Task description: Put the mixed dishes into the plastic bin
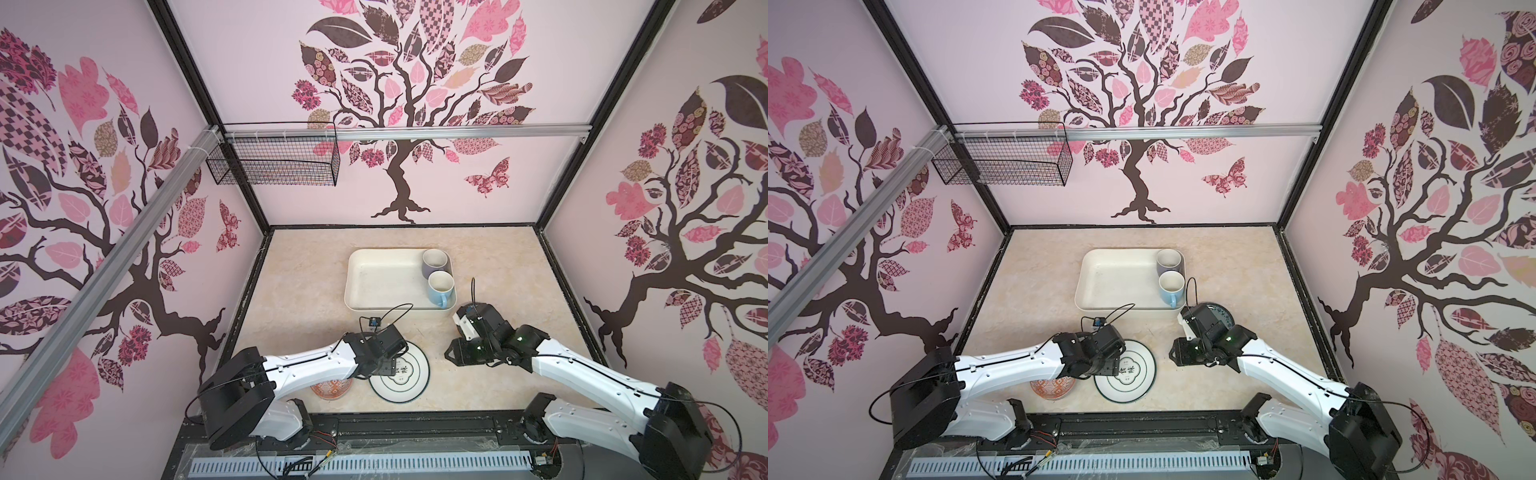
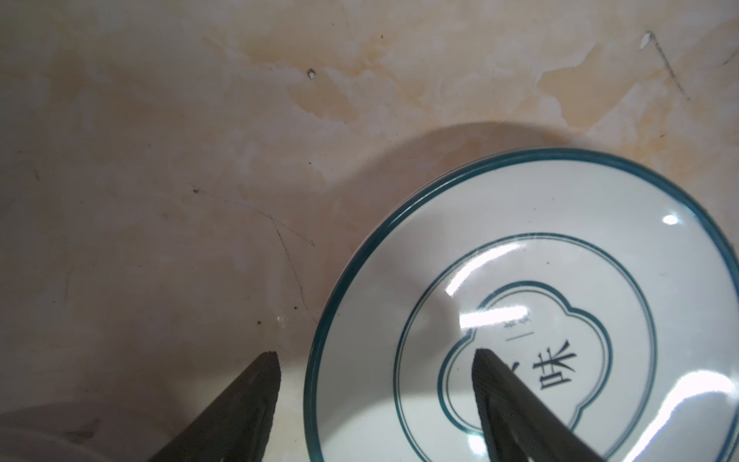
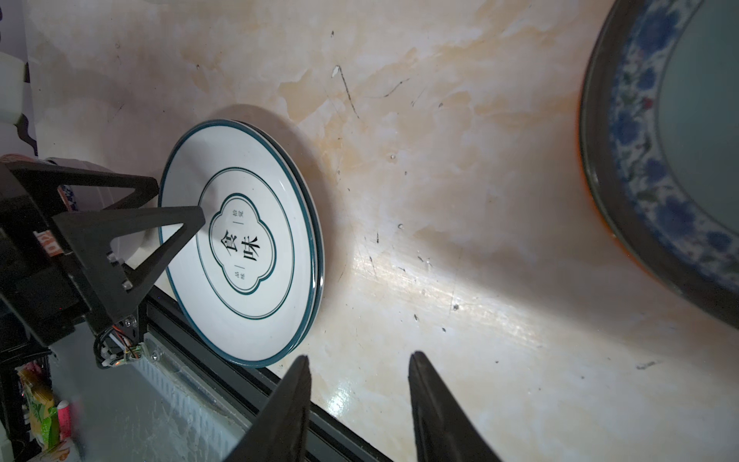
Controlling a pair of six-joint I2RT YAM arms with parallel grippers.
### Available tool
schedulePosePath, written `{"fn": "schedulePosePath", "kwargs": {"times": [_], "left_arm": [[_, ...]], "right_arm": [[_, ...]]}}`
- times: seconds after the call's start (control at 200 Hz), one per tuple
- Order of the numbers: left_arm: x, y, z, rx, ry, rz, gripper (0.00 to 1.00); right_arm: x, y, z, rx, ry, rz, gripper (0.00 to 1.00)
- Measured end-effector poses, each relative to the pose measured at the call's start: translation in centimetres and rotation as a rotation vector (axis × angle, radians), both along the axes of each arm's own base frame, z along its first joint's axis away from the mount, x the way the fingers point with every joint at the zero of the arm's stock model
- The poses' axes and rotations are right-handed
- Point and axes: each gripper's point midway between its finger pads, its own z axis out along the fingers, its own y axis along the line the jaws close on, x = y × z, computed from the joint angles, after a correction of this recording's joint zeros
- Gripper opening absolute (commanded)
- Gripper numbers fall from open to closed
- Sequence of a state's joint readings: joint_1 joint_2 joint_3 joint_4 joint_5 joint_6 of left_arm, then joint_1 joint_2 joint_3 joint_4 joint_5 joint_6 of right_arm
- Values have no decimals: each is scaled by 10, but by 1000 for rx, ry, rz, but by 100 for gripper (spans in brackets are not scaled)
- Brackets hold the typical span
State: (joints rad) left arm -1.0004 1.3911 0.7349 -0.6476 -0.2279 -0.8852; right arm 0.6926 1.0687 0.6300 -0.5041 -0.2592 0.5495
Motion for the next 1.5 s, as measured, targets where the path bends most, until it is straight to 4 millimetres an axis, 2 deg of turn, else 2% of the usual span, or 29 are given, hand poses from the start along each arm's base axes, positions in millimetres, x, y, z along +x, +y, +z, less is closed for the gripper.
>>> {"fn": "schedulePosePath", "kwargs": {"times": [0.61,0.785,1.21,1.33,1.495], "left_arm": [[-8,-7,-7,-12,48,-30,78],[-13,-12,-12,6,65,-53,72],[-4,-55,-9,-15,68,-106,68],[-2,-62,-5,-25,61,-113,68],[-5,-64,-1,-31,52,-120,64]], "right_arm": [[-1,1,1,8,3,5,42],[-3,2,2,16,5,9,42],[-18,-10,-6,24,11,1,43],[-17,-11,-2,36,1,-13,42],[-17,-12,-7,21,18,-27,38]]}}
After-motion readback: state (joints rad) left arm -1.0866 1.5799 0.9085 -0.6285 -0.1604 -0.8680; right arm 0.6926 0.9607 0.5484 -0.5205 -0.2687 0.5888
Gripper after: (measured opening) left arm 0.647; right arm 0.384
